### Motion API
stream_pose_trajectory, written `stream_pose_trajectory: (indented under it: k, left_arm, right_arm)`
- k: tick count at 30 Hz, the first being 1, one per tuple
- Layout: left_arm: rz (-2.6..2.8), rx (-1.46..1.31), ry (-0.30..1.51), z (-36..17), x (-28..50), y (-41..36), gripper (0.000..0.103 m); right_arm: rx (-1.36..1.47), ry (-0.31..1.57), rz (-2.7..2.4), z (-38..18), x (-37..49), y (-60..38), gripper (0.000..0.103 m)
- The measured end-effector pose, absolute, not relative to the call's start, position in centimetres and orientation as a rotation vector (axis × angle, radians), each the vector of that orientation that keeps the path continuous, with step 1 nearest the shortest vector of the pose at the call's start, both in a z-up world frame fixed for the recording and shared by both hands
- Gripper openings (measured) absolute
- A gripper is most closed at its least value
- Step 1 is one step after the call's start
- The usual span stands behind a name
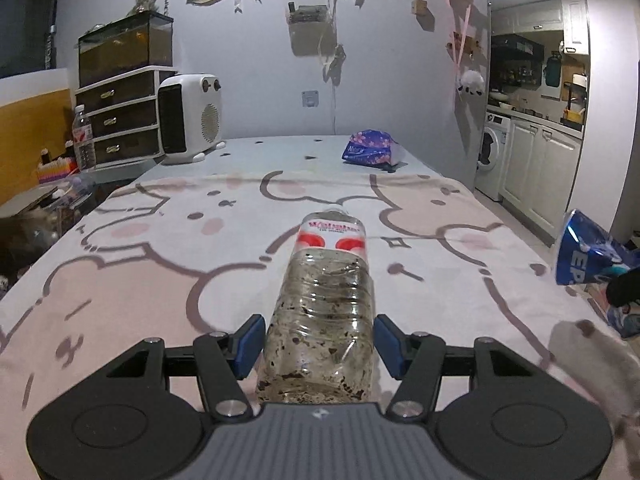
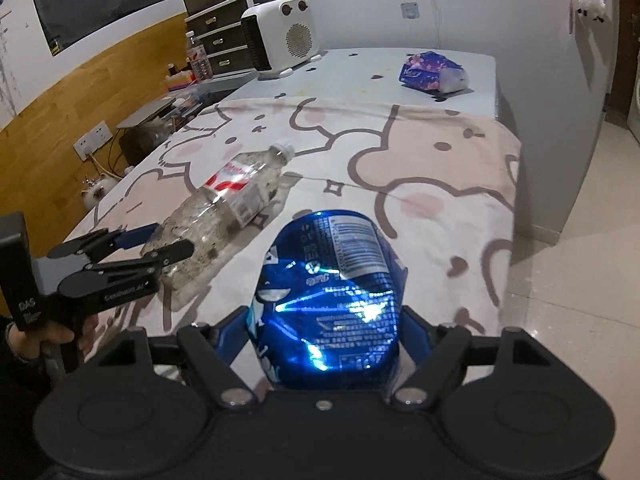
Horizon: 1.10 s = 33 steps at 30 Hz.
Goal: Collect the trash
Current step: 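Carry the water bottle and blue can with both tools over the yellow bin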
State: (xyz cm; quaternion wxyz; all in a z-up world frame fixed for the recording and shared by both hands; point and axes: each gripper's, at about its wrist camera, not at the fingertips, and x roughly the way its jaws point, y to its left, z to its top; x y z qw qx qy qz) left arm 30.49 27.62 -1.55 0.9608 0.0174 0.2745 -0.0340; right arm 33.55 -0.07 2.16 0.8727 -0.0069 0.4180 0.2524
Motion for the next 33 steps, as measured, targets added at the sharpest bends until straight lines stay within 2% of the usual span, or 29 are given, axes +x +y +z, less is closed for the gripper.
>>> stream_pose_trajectory:
  k: [10,12,14,22,24,26,33]
  left_arm:
    - [-0.083,0.119,0.579,-1.0,24.1,24.3,0.062]
    - [-0.097,0.119,0.588,-0.6,24.0,23.9,0.081]
    - [-0.106,0.144,0.589,-0.2,24.1,23.2,0.085]
    - [-0.017,0.198,0.732,-0.7,28.2,22.7,0.085]
    - [-0.020,0.189,0.770,-1.0,28.8,22.9,0.082]
    - [-0.021,0.168,0.789,-0.9,29.1,23.2,0.078]
    - [0.027,0.148,0.815,0.6,31.1,23.3,0.077]
  right_arm:
    - [-0.036,0.825,0.572,3.8,28.0,-2.9,0.078]
    - [-0.039,0.809,0.573,4.3,26.8,-3.7,0.078]
    - [-0.042,0.794,0.567,4.9,25.6,-4.7,0.078]
    - [-0.045,0.751,0.582,5.5,21.6,-7.1,0.078]
    - [-0.033,0.748,0.597,5.3,21.1,-7.2,0.078]
    - [-0.030,0.745,0.610,4.9,20.7,-7.1,0.078]
    - [-0.011,0.753,0.633,3.8,21.2,-6.4,0.078]
